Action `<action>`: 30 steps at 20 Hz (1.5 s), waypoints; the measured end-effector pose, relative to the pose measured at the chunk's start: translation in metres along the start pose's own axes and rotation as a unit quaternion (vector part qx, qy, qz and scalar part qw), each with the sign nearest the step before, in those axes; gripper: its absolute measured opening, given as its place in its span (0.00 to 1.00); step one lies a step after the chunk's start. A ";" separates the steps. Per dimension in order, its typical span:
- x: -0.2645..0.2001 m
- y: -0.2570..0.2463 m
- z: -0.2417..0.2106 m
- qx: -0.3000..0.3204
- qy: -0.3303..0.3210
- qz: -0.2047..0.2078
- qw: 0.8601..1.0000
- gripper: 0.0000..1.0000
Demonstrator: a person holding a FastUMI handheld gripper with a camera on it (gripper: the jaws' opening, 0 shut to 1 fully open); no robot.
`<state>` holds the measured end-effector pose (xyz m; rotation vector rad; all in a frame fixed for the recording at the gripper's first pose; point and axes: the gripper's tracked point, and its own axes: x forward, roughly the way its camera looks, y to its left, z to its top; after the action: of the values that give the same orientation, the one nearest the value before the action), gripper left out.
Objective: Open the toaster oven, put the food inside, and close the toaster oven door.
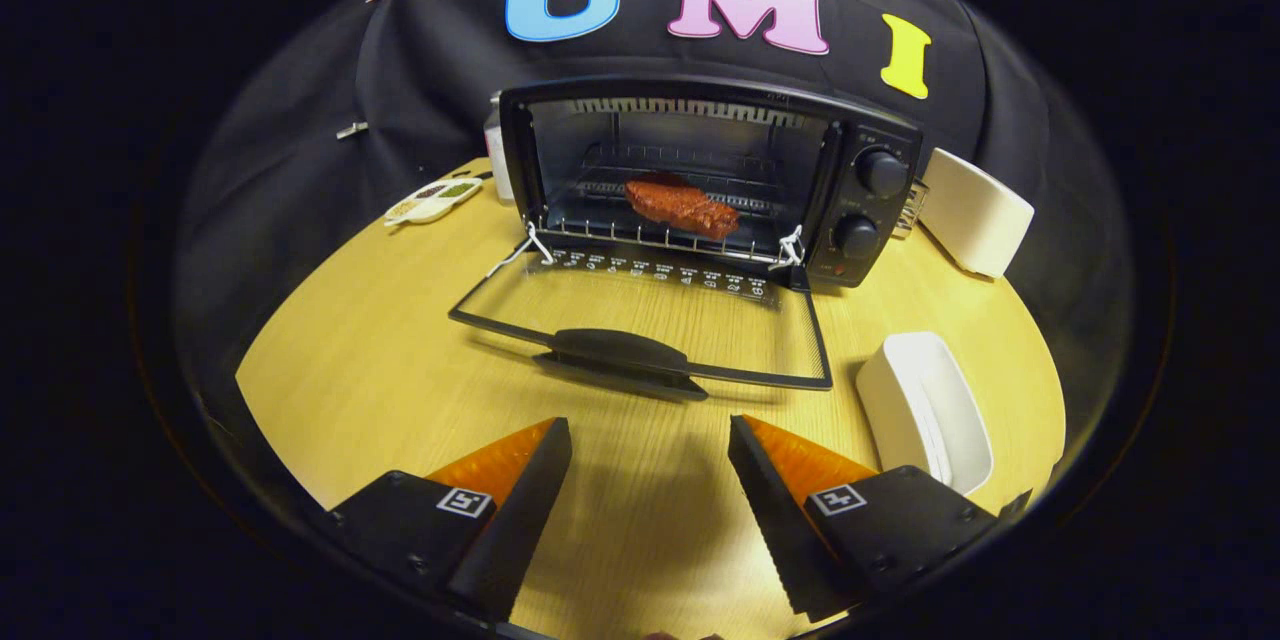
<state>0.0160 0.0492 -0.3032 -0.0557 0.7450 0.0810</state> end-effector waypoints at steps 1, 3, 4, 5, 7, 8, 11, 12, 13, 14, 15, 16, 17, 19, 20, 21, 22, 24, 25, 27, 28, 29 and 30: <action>0.006 0.000 -0.004 -0.005 0.004 -0.001 1.000 0.99; 0.017 0.002 -0.004 -0.007 0.005 -0.001 1.000 0.99; 0.023 0.003 -0.002 -0.008 0.004 -0.001 1.000 0.99; 0.029 0.005 -0.002 -0.010 0.005 -0.001 1.000 0.99; 0.037 0.009 0.006 -0.012 -0.004 -0.002 1.000 0.99; 0.043 0.009 0.009 -0.011 -0.004 -0.005 1.000 1.00; 0.044 0.009 0.011 0.005 0.008 -0.004 1.000 1.00; 0.040 0.009 0.014 -0.001 0.002 -0.001 1.000 1.00; 0.035 0.010 0.021 -0.002 -0.008 0.002 1.000 1.00; 0.027 0.011 0.030 -0.005 -0.017 0.006 1.000 1.00; 0.021 0.011 0.039 -0.013 -0.027 0.009 1.000 1.00; 0.017 0.009 0.051 -0.021 -0.038 0.012 0.999 1.00; 0.014 0.007 0.063 -0.025 -0.048 0.014 0.998 1.00; 0.007 0.005 0.083 -0.023 -0.062 0.021 0.998 1.00; 0.005 0.004 0.094 -0.027 -0.070 0.024 0.997 1.00; 0.003 0.002 0.107 -0.031 -0.081 0.026 0.996 1.00; 0.004 0.000 0.120 -0.032 -0.092 0.027 0.995 1.00; 0.002 -0.004 0.142 -0.015 -0.105 0.032 0.994 1.00; 0.003 -0.007 0.154 -0.011 -0.109 0.030 0.993 1.00; 0.000 -0.016 0.182 -0.021 -0.129 0.018 0.991 1.00; -0.003 -0.016 0.201 -0.025 -0.145 0.020 0.989 1.00; -0.008 -0.017 0.219 -0.029 -0.163 0.021 0.986 1.00; -0.018 -0.020 0.237 -0.035 -0.184 0.021 0.982 1.00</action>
<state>0.1642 0.0474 -0.1164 -0.0889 0.3728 0.1522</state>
